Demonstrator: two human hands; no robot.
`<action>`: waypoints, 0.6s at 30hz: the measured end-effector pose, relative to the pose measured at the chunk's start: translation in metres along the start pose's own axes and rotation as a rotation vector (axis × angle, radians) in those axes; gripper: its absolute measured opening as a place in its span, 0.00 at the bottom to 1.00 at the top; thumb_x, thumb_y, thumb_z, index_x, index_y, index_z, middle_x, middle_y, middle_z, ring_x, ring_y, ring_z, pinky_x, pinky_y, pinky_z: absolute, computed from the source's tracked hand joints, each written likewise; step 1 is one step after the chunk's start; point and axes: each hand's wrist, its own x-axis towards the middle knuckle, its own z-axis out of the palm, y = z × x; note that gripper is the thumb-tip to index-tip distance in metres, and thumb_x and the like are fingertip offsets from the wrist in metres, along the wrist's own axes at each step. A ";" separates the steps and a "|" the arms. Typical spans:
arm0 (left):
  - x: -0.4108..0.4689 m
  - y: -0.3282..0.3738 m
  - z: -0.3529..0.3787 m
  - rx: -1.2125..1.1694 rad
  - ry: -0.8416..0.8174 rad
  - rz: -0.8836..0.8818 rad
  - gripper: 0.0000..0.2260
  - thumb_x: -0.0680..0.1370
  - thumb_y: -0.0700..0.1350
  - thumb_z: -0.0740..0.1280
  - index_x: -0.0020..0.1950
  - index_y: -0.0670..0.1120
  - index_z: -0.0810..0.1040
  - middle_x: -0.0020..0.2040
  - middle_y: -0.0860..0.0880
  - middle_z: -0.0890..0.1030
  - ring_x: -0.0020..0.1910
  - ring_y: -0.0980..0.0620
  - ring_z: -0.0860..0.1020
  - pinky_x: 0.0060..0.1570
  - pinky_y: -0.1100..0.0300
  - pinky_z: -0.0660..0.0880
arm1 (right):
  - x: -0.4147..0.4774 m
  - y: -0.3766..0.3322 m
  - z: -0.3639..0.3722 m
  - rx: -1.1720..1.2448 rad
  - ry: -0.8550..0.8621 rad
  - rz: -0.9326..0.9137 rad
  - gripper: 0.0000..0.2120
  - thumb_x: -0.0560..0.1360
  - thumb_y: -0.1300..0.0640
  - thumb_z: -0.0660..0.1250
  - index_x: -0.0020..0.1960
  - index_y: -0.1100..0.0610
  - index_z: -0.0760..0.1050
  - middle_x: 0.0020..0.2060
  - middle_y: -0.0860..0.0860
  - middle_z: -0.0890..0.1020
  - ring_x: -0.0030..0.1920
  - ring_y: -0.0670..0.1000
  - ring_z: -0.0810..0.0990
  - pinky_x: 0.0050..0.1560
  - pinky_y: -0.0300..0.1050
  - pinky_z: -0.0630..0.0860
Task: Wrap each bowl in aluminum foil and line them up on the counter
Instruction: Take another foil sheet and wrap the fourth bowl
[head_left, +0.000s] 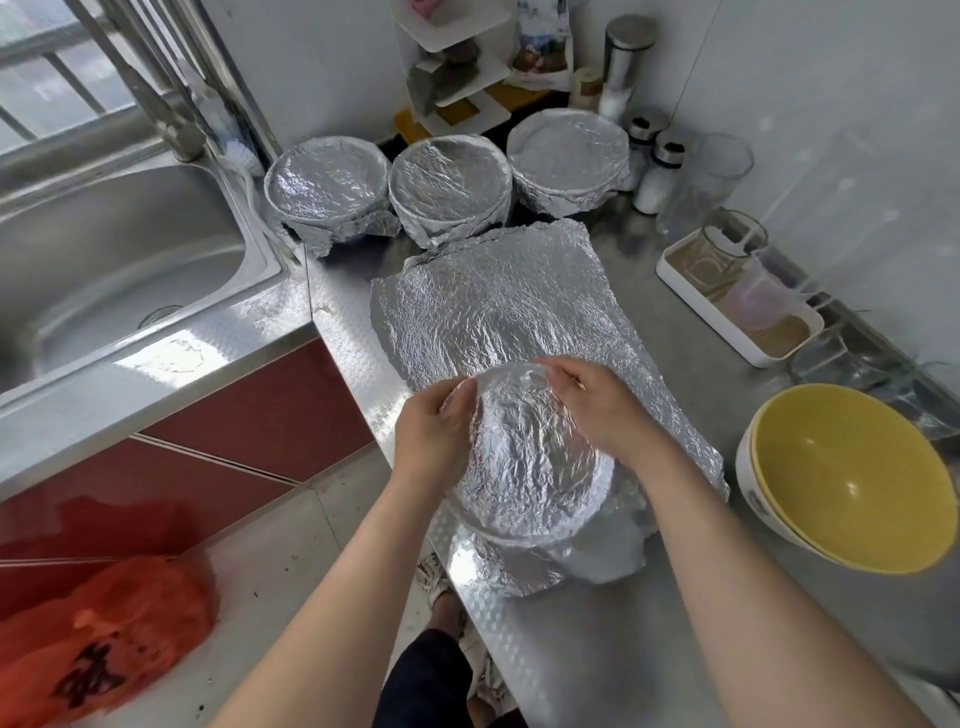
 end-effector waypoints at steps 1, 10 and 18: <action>-0.004 -0.002 0.000 -0.040 0.051 -0.007 0.07 0.82 0.47 0.64 0.50 0.49 0.81 0.31 0.55 0.76 0.26 0.60 0.71 0.29 0.63 0.69 | 0.007 -0.007 -0.003 -0.029 -0.047 -0.020 0.18 0.82 0.49 0.55 0.69 0.50 0.71 0.58 0.53 0.78 0.50 0.52 0.77 0.46 0.43 0.73; -0.026 -0.027 -0.002 -0.037 0.355 -0.109 0.13 0.82 0.48 0.61 0.58 0.45 0.82 0.45 0.50 0.82 0.47 0.50 0.79 0.42 0.59 0.68 | 0.052 -0.012 0.013 -0.120 -0.307 -0.014 0.22 0.80 0.48 0.62 0.72 0.50 0.67 0.70 0.51 0.71 0.68 0.51 0.69 0.66 0.47 0.66; -0.017 -0.031 0.000 -0.074 0.182 -0.067 0.16 0.82 0.48 0.61 0.70 0.51 0.73 0.59 0.49 0.80 0.57 0.51 0.78 0.56 0.56 0.75 | -0.024 0.048 -0.044 0.057 -0.307 0.113 0.35 0.76 0.69 0.64 0.68 0.35 0.60 0.72 0.42 0.63 0.73 0.48 0.64 0.70 0.48 0.65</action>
